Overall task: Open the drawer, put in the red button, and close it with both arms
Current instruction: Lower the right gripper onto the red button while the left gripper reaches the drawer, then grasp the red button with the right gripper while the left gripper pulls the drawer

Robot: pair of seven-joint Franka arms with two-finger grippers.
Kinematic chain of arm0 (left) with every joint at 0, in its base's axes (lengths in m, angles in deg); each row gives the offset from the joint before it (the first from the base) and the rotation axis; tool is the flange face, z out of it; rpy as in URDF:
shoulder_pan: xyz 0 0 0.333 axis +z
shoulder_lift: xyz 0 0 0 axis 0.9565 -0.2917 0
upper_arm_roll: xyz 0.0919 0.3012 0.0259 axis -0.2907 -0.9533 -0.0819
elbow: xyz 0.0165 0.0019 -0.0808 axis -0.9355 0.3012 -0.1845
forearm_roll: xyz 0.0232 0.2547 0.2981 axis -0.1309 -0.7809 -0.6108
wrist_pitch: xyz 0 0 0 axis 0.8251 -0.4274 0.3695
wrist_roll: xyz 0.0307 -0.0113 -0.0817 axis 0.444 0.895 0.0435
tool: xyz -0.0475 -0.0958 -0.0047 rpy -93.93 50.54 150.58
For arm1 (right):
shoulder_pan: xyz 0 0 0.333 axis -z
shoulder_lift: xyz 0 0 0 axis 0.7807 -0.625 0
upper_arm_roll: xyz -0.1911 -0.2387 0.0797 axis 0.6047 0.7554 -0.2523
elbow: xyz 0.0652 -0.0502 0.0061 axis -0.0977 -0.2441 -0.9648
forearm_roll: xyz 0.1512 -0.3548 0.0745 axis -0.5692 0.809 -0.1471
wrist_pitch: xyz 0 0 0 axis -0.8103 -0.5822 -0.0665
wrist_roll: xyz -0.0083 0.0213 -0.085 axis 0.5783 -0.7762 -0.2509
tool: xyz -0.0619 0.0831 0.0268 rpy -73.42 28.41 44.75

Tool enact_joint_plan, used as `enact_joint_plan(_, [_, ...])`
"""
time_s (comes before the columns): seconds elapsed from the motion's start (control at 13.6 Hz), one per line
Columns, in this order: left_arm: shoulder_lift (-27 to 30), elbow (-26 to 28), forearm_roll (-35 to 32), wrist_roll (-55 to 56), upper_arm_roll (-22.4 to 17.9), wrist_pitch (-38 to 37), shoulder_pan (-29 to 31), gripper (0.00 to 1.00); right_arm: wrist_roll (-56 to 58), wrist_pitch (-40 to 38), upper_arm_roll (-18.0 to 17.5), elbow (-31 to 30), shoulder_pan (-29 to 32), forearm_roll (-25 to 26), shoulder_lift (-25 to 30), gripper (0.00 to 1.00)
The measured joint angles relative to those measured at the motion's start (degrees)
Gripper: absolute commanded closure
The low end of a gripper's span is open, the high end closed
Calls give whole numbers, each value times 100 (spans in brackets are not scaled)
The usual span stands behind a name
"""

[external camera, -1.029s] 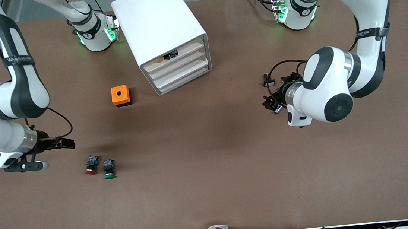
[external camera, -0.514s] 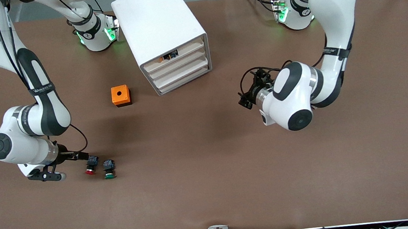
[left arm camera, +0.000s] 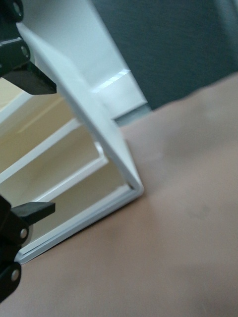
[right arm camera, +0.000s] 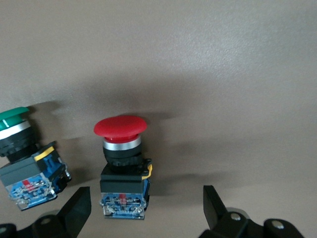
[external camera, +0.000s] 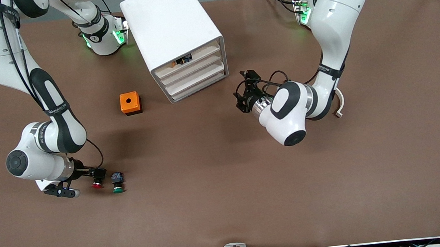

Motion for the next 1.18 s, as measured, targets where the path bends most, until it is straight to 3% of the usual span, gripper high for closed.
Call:
enact_joint_plan(0.15, [-167, -6, 388, 705, 6, 15, -25, 12, -22, 0, -5, 0, -5, -4, -25, 11])
enact_joint_plan(0.22, [-219, -13, 506, 1006, 9, 66, -79, 18, -25, -1, -7, 0, -7, -5, -33, 21])
enact_joint_plan(0.37, [-274, -32, 735, 1685, 9, 284, -266, 19, -25, -22, -14, 0, -38, -5, -40, 47])
enact_joint_plan(0.51, [-292, -40, 1012, 2424, 11, 597, -502, 32, -34, -71, -18, 4, -110, -5, -40, 70])
enact_joint_plan(0.73, [-305, -45, 1310, 3119, 9, 852, -804, 38, -105, -90, -18, 26, -183, -5, -39, 96])
enact_joint_plan(1.18, [-486, -46, 1569, 3512, 10, 874, -1049, 50, -87, -358, -15, 302, -188, 42, -6, 100])
